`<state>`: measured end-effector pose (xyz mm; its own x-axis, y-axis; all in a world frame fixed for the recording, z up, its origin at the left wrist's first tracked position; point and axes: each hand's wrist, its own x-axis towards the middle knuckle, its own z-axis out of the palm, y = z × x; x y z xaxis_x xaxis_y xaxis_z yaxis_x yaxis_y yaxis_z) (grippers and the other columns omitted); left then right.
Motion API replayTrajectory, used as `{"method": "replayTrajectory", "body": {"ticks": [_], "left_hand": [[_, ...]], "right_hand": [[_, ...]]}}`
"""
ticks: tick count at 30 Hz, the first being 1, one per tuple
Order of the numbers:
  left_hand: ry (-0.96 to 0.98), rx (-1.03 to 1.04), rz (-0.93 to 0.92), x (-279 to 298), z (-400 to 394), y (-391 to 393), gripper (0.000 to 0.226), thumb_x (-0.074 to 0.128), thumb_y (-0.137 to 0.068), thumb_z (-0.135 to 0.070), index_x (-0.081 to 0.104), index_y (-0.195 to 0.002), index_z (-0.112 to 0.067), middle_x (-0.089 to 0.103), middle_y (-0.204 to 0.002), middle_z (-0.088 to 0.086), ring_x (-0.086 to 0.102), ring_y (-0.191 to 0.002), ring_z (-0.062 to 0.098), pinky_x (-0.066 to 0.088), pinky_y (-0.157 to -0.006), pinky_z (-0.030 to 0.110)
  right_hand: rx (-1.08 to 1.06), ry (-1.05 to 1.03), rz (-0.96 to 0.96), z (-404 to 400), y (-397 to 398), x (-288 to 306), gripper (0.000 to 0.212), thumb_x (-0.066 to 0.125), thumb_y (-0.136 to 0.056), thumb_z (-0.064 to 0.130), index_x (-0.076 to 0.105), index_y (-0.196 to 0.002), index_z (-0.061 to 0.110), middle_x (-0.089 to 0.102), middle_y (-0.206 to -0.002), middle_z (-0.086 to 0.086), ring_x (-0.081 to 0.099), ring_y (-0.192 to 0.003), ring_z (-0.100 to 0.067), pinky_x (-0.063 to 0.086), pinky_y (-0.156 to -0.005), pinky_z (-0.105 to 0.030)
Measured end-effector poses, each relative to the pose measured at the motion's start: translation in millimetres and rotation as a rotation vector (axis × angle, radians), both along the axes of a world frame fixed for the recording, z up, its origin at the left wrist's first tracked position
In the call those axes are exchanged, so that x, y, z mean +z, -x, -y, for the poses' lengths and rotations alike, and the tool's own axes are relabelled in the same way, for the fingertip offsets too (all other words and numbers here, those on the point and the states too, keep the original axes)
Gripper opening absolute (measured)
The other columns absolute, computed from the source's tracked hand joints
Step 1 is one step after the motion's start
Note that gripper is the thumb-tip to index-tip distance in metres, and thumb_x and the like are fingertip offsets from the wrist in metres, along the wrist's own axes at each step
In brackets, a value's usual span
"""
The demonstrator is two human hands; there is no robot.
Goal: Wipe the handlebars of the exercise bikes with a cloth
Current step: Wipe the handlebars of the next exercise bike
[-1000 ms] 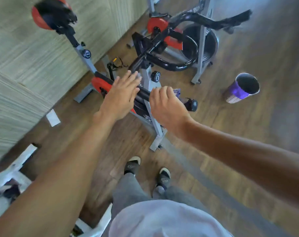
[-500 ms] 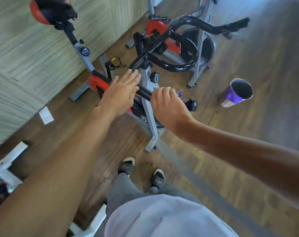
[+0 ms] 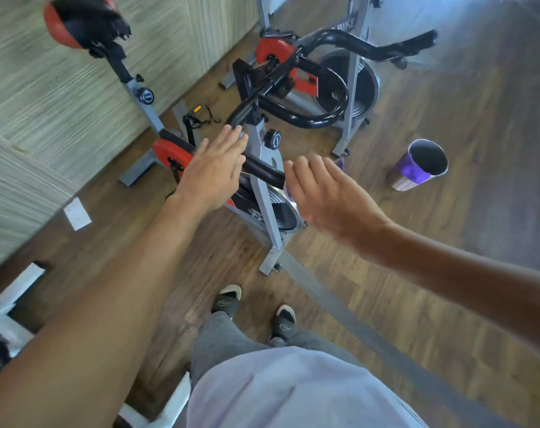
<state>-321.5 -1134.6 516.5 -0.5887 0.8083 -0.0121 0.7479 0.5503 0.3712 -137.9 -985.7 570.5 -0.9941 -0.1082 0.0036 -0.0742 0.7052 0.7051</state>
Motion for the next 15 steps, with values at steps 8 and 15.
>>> {"method": "replayTrajectory", "body": {"ticks": [8,15], "left_hand": [[-0.040,0.044,0.019,-0.6,-6.6,-9.1,0.050,0.024,-0.111,-0.027,0.028,-0.158,-0.012,0.017,-0.168,0.003,0.005,-0.157,0.018,0.009,-0.127,0.044],[-0.042,-0.055,-0.023,-1.8,5.6,3.1,0.049,0.032,-0.111,-0.022,0.029,-0.158,-0.015,0.021,-0.168,0.000,0.008,-0.157,0.016,0.013,-0.127,0.047]], "right_hand": [[-0.031,-0.071,-0.046,11.8,-2.0,-7.7,0.037,0.032,-0.105,0.004,0.045,-0.136,-0.011,0.057,-0.115,-0.024,0.058,-0.103,-0.037,0.050,-0.097,-0.042],[-0.099,0.005,0.010,39.8,41.5,-25.2,0.062,0.002,-0.086,-0.004,0.042,-0.133,-0.007,0.056,-0.115,-0.024,0.058,-0.101,-0.035,0.050,-0.090,-0.040]]}}
